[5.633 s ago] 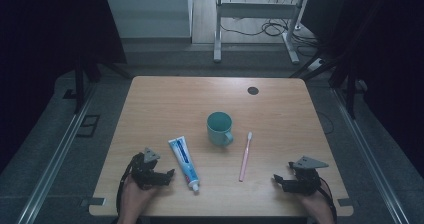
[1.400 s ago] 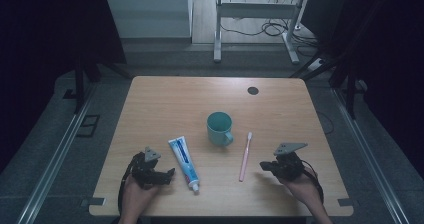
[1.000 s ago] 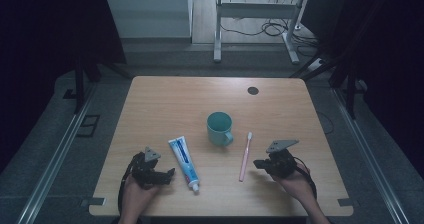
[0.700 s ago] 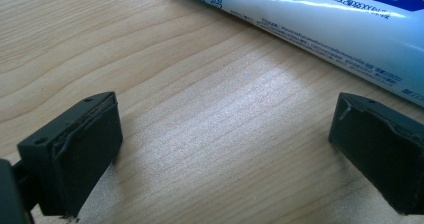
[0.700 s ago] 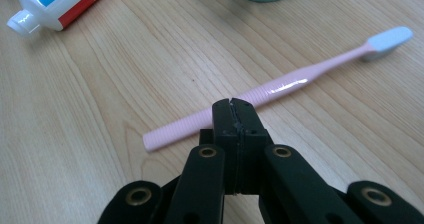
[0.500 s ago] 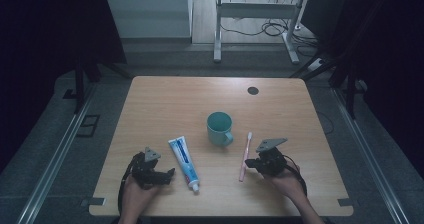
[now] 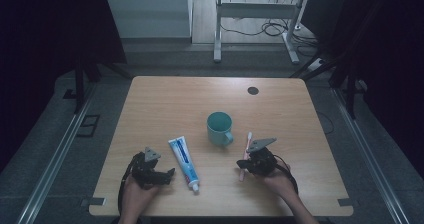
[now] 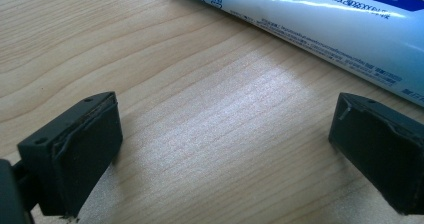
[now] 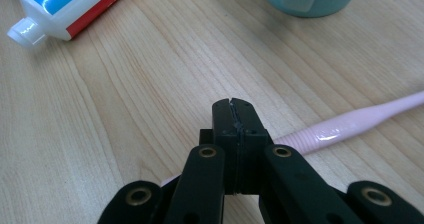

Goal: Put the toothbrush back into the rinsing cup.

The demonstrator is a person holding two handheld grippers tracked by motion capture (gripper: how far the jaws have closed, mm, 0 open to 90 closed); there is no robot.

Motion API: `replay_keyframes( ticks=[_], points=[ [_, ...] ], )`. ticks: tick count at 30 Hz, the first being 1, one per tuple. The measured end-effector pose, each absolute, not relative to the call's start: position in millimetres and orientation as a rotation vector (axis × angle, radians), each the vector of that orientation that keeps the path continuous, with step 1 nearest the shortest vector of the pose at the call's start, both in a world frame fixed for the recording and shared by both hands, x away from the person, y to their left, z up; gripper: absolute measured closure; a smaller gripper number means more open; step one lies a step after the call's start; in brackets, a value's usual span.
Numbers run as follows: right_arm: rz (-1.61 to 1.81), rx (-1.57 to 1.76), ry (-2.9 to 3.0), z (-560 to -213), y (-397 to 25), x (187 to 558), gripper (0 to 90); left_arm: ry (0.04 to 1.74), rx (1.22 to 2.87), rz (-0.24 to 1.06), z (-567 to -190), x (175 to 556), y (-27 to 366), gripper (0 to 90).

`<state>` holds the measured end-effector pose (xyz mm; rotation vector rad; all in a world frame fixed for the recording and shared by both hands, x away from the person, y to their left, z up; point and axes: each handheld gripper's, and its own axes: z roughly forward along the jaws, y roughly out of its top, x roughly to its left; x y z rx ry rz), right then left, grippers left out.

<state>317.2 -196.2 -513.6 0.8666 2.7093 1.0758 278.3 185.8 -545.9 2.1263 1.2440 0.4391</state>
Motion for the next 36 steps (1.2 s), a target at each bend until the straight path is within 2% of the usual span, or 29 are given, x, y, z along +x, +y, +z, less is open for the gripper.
replay_keyframes(
  ticks=[14,36],
  points=[
    [1.047,0.886,2.731,-524,-200,317,89.1,1.241,2.128,0.441,-546,278,186,0.6],
    [1.014,0.968,2.688,-523,-238,313,88.8,1.239,2.130,0.441,-546,279,186,0.6]
  ],
)
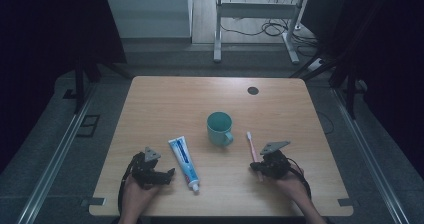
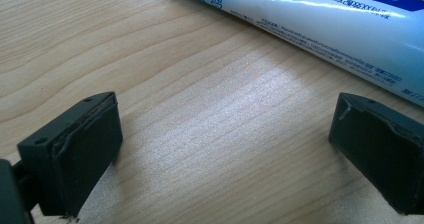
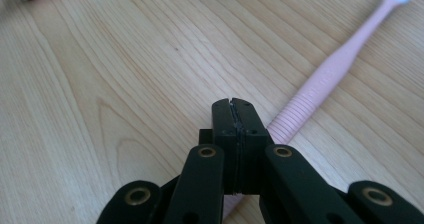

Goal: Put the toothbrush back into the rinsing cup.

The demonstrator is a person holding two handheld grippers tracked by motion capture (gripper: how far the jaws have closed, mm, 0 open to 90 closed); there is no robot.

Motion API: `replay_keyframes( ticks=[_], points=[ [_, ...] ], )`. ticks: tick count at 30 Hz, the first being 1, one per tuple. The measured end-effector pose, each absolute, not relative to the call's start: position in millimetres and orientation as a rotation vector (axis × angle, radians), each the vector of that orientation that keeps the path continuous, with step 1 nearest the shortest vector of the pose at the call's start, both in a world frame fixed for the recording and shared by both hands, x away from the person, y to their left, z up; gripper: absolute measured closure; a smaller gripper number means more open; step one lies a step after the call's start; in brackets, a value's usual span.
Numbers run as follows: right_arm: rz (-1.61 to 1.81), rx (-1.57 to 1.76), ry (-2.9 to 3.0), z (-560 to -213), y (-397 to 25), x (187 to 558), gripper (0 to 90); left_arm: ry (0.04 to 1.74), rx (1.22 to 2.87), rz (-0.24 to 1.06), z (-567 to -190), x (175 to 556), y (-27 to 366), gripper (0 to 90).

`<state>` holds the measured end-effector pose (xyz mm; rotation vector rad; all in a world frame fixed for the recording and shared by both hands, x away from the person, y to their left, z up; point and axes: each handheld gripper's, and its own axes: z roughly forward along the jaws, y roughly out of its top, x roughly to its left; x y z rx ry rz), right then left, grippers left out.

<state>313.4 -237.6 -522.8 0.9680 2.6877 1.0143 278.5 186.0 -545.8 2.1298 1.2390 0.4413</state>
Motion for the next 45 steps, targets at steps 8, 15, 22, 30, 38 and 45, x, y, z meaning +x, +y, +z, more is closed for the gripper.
replay_keyframes(
  ticks=[8,15,22,30,38,45],
  points=[
    [0.992,1.007,2.661,-522,-254,312,88.7,1.242,2.128,0.440,-546,278,186,0.6],
    [0.966,1.041,2.637,-520,-270,313,88.4,1.246,2.125,0.439,-546,278,186,0.6],
    [0.946,1.075,2.612,-519,-286,315,88.5,1.246,2.125,0.439,-546,278,186,0.6],
    [0.955,1.086,2.609,-518,-292,314,87.2,1.246,2.125,0.439,-546,278,186,0.6],
    [0.924,1.082,2.607,-505,-298,312,80.6,1.246,2.125,0.439,-546,278,186,0.6],
    [0.867,1.113,2.620,-503,-306,317,73.4,1.245,2.126,0.438,-546,278,186,0.6]
  ],
)
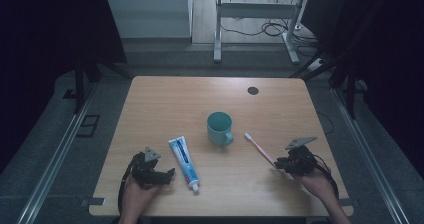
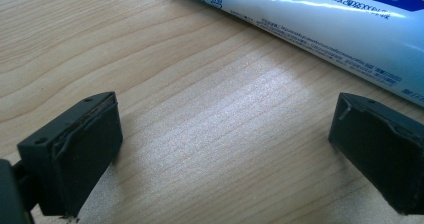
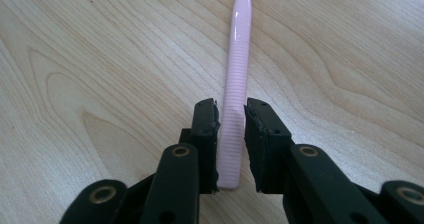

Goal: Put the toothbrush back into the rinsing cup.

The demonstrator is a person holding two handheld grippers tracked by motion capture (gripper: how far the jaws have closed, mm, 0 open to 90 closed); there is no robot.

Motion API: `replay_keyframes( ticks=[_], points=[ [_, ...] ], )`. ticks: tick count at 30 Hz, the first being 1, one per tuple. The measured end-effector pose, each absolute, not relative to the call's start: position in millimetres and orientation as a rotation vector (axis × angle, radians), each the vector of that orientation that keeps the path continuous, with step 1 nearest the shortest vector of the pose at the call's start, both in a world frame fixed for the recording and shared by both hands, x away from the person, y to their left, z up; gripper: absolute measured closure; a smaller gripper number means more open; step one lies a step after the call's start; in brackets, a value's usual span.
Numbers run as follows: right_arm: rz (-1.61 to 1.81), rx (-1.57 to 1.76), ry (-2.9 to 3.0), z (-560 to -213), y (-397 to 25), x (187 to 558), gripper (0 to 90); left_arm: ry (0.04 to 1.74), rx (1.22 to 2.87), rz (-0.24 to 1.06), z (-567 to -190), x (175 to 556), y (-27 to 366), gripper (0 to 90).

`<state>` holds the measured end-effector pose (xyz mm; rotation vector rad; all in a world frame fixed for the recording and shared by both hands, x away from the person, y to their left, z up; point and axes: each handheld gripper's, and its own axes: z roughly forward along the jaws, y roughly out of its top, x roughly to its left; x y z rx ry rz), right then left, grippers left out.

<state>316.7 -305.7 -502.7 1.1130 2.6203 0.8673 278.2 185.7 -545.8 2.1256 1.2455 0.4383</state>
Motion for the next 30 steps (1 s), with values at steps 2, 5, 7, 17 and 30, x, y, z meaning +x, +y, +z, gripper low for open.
replay_keyframes(
  ticks=[2,5,7,17,30],
  points=[
    [0.851,1.125,2.635,-503,-305,319,71.7,1.245,2.127,0.439,-546,278,186,0.6],
    [0.817,1.134,2.654,-503,-302,324,69.7,1.246,2.123,0.438,-546,278,186,0.6],
    [0.793,1.139,2.674,-502,-300,329,68.8,1.246,2.124,0.438,-546,278,186,0.6],
    [0.653,1.153,2.744,-494,-285,348,67.6,1.247,2.124,0.438,-546,278,186,0.6],
    [0.466,1.139,2.843,-490,-262,368,68.7,1.247,2.124,0.438,-546,278,186,0.6]
  ],
)
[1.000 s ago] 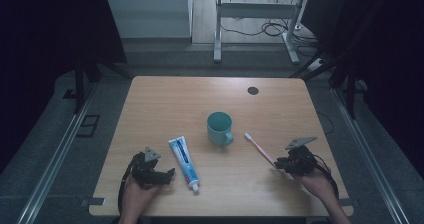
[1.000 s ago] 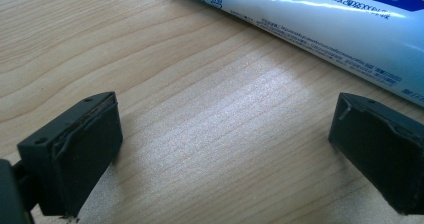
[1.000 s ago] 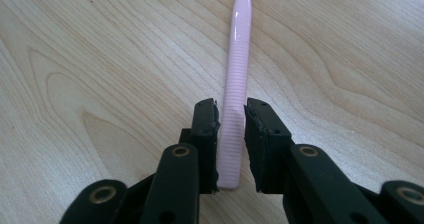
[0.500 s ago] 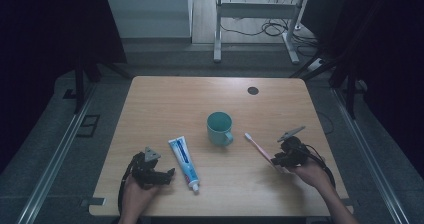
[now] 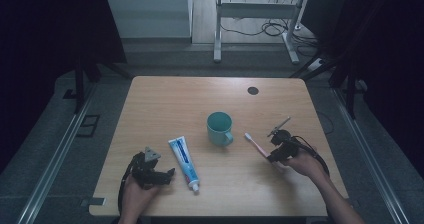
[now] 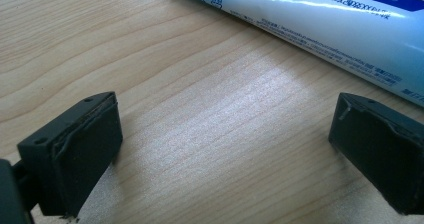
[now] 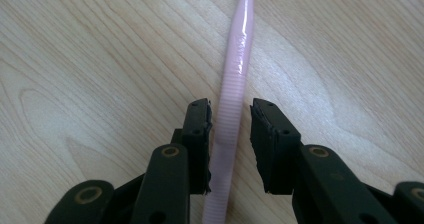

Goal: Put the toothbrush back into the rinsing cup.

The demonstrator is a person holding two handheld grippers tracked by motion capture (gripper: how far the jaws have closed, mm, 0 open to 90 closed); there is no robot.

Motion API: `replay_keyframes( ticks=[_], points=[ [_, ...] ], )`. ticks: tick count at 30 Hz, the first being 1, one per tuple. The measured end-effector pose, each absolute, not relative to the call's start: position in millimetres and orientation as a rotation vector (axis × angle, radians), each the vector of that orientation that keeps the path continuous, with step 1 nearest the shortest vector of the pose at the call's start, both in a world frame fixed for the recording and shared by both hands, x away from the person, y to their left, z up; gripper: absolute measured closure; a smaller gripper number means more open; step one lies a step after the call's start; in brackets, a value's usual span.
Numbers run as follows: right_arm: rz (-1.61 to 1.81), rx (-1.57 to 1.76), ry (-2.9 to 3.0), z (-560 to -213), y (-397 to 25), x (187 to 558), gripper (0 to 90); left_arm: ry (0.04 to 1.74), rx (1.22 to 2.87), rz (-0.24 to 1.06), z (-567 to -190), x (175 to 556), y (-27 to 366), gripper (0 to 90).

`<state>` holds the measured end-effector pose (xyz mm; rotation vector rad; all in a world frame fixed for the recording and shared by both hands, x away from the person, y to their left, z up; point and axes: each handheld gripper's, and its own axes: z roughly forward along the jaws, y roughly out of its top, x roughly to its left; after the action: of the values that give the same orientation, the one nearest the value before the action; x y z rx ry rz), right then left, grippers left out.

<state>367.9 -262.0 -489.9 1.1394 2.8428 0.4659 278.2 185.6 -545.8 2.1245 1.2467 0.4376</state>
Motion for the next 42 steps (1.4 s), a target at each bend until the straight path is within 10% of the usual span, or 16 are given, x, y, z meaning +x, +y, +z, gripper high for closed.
replay_keyframes(
  ticks=[42],
  points=[
    [0.082,1.131,2.931,-500,-210,404,77.4,1.247,2.124,0.437,-546,278,186,0.6]
  ],
)
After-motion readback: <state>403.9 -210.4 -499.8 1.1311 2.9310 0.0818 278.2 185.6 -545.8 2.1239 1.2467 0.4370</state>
